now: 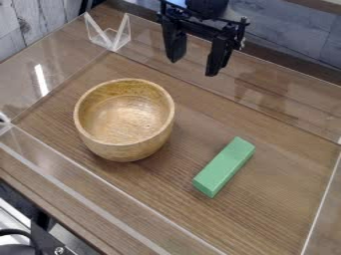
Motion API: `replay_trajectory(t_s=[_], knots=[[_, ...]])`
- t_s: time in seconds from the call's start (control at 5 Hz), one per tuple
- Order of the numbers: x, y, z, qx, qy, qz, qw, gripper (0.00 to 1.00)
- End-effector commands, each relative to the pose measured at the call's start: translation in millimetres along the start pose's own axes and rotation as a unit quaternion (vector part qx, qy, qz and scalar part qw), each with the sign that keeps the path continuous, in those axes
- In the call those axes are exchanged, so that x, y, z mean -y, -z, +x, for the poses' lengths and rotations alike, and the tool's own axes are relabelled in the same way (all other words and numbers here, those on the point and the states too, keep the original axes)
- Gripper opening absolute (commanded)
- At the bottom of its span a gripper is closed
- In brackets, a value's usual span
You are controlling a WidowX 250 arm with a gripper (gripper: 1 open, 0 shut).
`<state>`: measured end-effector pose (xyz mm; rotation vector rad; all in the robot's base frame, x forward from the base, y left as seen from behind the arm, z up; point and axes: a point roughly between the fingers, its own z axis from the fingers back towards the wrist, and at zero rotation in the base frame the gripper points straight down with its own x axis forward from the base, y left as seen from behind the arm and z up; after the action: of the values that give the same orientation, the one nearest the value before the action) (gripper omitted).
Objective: Put green object into wooden bowl
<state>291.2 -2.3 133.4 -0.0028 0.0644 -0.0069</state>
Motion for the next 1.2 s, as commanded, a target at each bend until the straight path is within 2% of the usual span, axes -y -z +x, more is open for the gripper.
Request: replay_trajectory(t_s=[0.0, 0.2, 0.6, 0.8, 1.0], knots=[[15, 17.6, -10.0, -0.013, -0.012, -0.006, 0.9998, 1.0], [23, 30.0, -31.8, -0.021, -0.002, -0.01, 0.9997, 1.0], [37, 49.8, -49.4, -0.008, -0.001, -0.025, 0.9997, 1.0], [45, 61.6, -52.8, 0.01, -0.008, -0.03, 0.9995, 1.0], [53, 61.0, -52.4, 0.031, -0.016, -0.036, 0.9987, 1.0]])
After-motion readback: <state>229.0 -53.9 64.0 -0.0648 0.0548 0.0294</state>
